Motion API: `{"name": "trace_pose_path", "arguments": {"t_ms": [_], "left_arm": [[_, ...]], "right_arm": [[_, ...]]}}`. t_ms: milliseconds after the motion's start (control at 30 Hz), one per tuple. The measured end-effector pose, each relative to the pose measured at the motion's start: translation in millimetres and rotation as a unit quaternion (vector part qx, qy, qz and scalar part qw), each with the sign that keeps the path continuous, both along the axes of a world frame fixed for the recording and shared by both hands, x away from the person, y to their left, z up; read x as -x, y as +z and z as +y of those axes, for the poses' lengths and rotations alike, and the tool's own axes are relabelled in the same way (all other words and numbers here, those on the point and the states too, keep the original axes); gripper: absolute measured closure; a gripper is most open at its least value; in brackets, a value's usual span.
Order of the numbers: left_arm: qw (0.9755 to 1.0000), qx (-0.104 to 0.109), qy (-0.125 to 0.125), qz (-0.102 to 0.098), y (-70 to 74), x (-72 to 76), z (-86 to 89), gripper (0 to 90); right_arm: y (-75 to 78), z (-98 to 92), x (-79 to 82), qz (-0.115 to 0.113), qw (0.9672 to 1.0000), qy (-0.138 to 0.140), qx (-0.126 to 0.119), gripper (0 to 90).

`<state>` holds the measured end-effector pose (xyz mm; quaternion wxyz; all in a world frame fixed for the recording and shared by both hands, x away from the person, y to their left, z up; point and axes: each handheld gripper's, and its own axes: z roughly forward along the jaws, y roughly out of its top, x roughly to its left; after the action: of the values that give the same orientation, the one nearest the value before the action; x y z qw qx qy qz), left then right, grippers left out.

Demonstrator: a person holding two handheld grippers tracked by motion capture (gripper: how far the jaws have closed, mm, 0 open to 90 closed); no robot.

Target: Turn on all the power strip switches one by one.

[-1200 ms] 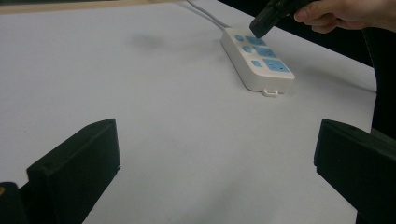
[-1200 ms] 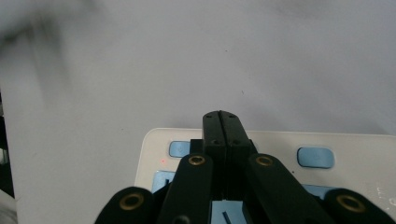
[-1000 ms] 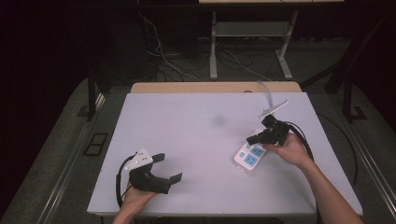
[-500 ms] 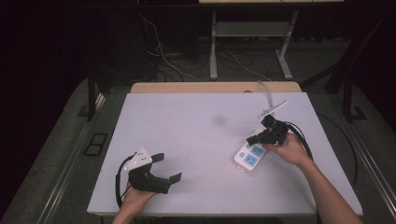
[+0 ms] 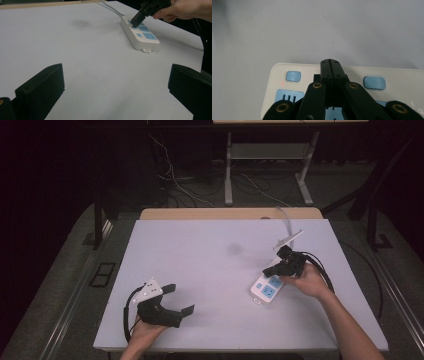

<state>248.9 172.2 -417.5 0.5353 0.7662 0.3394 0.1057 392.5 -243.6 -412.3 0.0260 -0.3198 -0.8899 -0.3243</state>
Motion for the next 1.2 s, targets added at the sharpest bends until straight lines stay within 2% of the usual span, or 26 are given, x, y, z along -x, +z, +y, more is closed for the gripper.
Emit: {"name": "trace_pose_path", "arguments": {"t_ms": [433, 633, 1033, 1200], "left_arm": [[1.0000, -0.003, -0.001, 0.001, -0.8, 0.0, -1.1, 0.0], [1.0000, -0.005, -0.003, 0.001, -1.0, -0.2, -2.2, 0.0], [1.0000, -0.006, -0.007, 0.000, -0.8, 0.2, -3.4, 0.0], [1.0000, -0.006, -0.006, 0.000, -0.4, 0.6, -2.7, 0.0]], "right_arm": [[-3.0, -2.2, 0.1, -0.008, 0.9999, 0.011, -0.007, 90.0], [-6.6, -6.3, -0.5, -0.006, 0.9996, 0.010, -0.026, 90.0], [-5.7, -3.2, 2.0, -0.019, 0.9996, 0.016, -0.010, 90.0], [-6.4, -4.3, 1.5, -0.018, 0.9996, 0.015, -0.015, 90.0]]}}
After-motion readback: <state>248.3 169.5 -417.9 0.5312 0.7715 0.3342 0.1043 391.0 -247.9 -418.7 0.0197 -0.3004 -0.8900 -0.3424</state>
